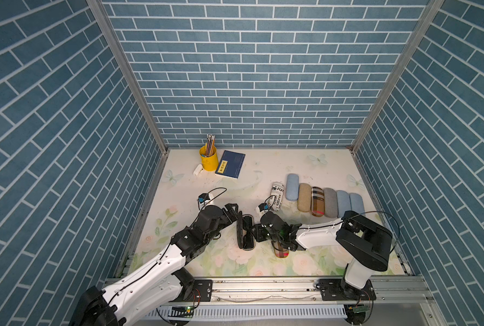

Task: Close the glasses case
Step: Close the glasses case at the center of the board.

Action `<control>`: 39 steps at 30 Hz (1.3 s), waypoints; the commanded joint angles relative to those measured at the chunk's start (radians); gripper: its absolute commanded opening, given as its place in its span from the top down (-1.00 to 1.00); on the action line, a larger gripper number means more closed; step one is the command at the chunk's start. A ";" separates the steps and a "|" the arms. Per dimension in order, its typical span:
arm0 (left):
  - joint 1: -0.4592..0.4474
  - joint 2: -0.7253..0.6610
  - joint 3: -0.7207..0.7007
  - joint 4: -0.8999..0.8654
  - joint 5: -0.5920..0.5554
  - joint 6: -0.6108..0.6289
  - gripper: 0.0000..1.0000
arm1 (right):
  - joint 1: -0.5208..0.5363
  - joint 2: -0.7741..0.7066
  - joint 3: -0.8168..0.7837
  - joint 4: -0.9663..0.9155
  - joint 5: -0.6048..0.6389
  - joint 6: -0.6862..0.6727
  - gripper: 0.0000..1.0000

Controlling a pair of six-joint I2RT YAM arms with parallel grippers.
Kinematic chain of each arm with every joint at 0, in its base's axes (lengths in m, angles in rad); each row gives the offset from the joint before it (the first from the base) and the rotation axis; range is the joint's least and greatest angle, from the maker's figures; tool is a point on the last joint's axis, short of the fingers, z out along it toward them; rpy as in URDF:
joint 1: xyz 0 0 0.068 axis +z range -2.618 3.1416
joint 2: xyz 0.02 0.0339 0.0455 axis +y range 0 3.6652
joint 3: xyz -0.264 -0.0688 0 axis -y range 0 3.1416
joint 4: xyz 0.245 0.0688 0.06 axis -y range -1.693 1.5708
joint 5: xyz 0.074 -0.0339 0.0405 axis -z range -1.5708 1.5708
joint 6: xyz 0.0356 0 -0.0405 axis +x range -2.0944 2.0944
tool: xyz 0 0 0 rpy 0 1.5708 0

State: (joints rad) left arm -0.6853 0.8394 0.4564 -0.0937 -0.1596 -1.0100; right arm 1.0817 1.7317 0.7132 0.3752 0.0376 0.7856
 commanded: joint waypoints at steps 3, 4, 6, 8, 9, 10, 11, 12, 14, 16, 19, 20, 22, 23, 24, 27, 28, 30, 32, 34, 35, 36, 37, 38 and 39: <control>0.003 0.001 -0.066 0.073 0.043 0.046 -0.33 | 0.000 -0.006 -0.020 -0.007 0.032 0.024 0.45; 0.001 0.014 -0.074 0.092 0.058 0.050 -0.23 | 0.000 -0.005 -0.020 -0.008 0.032 0.024 0.47; -0.007 0.050 -0.078 0.112 0.077 0.060 -0.04 | 0.000 0.000 -0.020 -0.006 0.032 0.024 0.55; -0.016 0.075 -0.078 0.109 0.078 0.063 0.02 | 0.000 0.008 -0.018 -0.004 0.027 0.023 0.61; -0.022 0.078 -0.081 0.115 0.080 0.063 0.04 | 0.000 0.011 -0.020 -0.002 0.026 0.024 0.64; -0.028 0.081 -0.085 0.123 0.080 0.063 0.08 | 0.000 0.014 -0.020 0.000 0.025 0.024 0.65; -0.032 0.082 -0.089 0.128 0.084 0.065 0.15 | 0.000 0.015 -0.021 0.002 0.024 0.025 0.66; -0.036 0.087 -0.088 0.131 0.088 0.067 0.21 | 0.000 0.015 -0.023 0.005 0.024 0.027 0.67; -0.051 0.100 -0.090 0.138 0.101 0.073 0.26 | 0.000 0.015 -0.024 0.006 0.024 0.029 0.69; -0.071 0.118 -0.097 0.151 0.104 0.074 0.34 | 0.002 0.013 -0.026 0.006 0.024 0.028 0.69; -0.094 0.151 -0.098 0.158 0.098 0.073 0.58 | 0.003 0.014 -0.024 0.006 0.025 0.030 0.70; -0.100 0.161 -0.099 0.166 0.097 0.071 0.62 | 0.003 0.014 -0.023 0.005 0.026 0.030 0.70; -0.111 0.179 -0.103 0.186 0.092 0.070 0.75 | 0.003 0.016 -0.023 0.007 0.026 0.032 0.71; -0.115 0.193 -0.102 0.193 0.091 0.070 0.78 | 0.004 0.017 -0.024 0.006 0.026 0.033 0.72; -0.118 0.212 -0.098 0.200 0.090 0.073 0.81 | 0.005 0.019 -0.026 0.009 0.026 0.034 0.73; -0.136 0.275 -0.085 0.223 0.092 0.081 0.90 | 0.005 0.018 -0.032 0.016 0.025 0.038 0.74; -0.145 0.295 -0.079 0.230 0.091 0.083 0.90 | 0.006 0.016 -0.032 0.017 0.024 0.037 0.75; -0.169 0.352 -0.064 0.239 0.083 0.087 0.89 | 0.005 0.011 -0.038 0.020 0.022 0.036 0.77; -0.192 0.417 -0.042 0.238 0.074 0.088 0.89 | 0.004 0.003 -0.044 0.021 0.016 0.033 0.79; -0.211 0.476 -0.029 0.238 0.054 0.084 0.90 | -0.008 -0.017 -0.043 -0.008 0.004 0.019 0.75; -0.217 0.504 -0.028 0.248 0.047 0.080 0.90 | -0.021 -0.039 -0.045 -0.026 -0.007 0.006 0.68; -0.218 0.532 -0.027 0.258 0.045 0.076 0.90 | -0.032 -0.066 -0.043 -0.049 -0.019 -0.013 0.61; -0.219 0.548 -0.025 0.265 0.040 0.079 0.90 | -0.044 -0.102 -0.038 -0.095 -0.015 -0.033 0.55; -0.221 0.566 -0.026 0.281 0.037 0.080 0.90 | -0.052 -0.136 -0.035 -0.135 0.007 -0.050 0.52; -0.220 0.583 -0.027 0.299 0.044 0.079 0.90 | -0.062 -0.181 -0.036 -0.178 0.034 -0.065 0.48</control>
State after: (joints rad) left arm -0.9005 1.3621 0.4541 0.2871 -0.1059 -0.9424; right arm 1.0428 1.6661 0.6800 0.3099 0.0334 0.7834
